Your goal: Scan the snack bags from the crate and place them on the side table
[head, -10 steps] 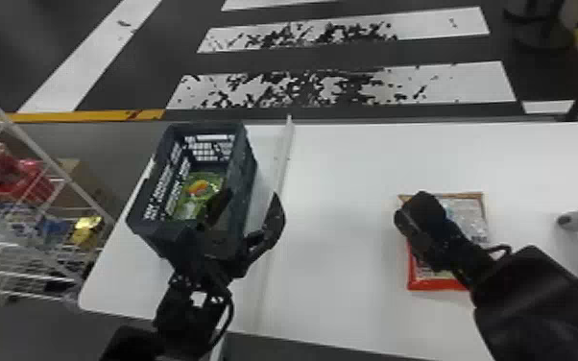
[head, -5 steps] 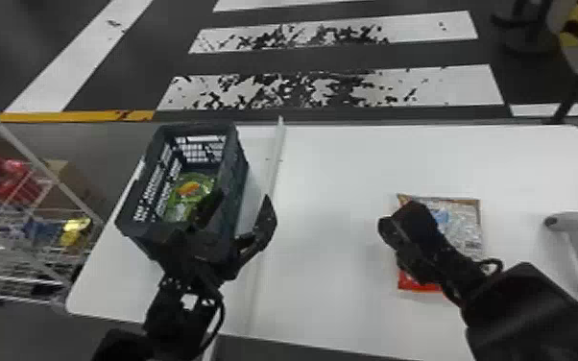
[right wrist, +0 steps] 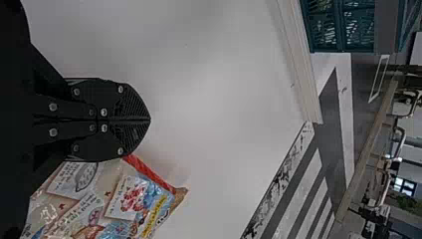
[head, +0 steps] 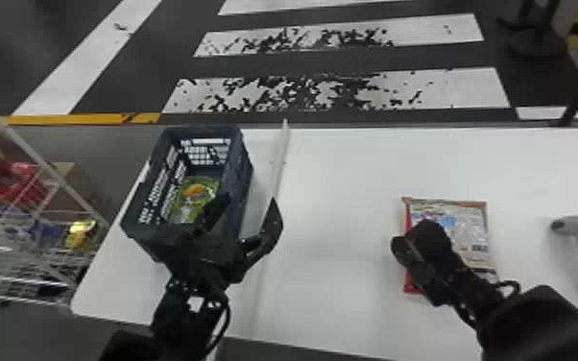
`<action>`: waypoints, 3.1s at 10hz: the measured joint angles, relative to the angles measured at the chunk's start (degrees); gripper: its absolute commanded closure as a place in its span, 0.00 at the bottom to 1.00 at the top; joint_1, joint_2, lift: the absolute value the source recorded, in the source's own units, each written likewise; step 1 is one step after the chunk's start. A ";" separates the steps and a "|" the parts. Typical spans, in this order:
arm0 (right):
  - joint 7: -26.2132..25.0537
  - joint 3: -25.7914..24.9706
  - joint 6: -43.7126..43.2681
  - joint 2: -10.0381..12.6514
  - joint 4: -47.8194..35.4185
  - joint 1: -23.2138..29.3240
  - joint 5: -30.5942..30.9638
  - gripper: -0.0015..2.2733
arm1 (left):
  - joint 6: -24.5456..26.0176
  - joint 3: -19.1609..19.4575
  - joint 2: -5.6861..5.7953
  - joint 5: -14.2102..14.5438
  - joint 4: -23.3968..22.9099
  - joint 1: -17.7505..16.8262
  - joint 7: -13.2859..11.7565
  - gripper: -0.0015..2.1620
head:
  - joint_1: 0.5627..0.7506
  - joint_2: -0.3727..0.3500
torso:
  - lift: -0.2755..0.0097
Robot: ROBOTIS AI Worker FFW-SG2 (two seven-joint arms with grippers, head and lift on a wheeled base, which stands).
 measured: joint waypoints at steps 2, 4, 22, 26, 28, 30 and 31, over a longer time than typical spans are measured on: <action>0.37 -1.11 0.06 -0.51 -0.12 0.10 -0.01 0.99 | -0.01 -0.13 0.00 0.00 0.03 -0.07 -0.02 0.02 | 0.70 0.77 | 0.79; 0.68 -2.01 0.20 -1.39 -0.24 0.07 -0.02 1.00 | -0.01 -0.14 0.01 0.00 0.03 -0.08 -0.02 0.02 | 0.70 0.73 | 0.79; -0.01 -25.29 17.07 -3.80 -35.36 18.11 -7.75 0.06 | 3.31 -2.15 0.38 0.00 -2.49 0.04 2.97 0.02 | 0.70 0.39 | 0.79; 0.27 -29.33 20.39 -5.59 -27.19 13.91 -8.56 0.06 | 3.51 -2.42 0.52 0.09 -2.34 -0.32 2.89 0.02 | 0.70 0.27 | 0.79; 0.59 -29.39 21.00 -6.73 -20.67 9.93 -8.94 0.06 | 3.52 -2.43 0.52 0.09 -2.25 -0.34 2.93 0.02 | 0.70 0.25 | 0.79; 1.08 -28.85 21.03 -7.36 -14.06 6.05 -9.04 0.08 | 3.51 -2.43 0.59 0.09 -2.06 -0.34 2.97 0.02 | 0.70 0.23 | 0.79; 1.26 -28.43 20.81 -7.65 -11.24 4.37 -9.07 0.22 | 3.51 -2.43 0.59 0.09 -1.99 -0.34 2.97 0.02 | 0.70 0.23 | 0.79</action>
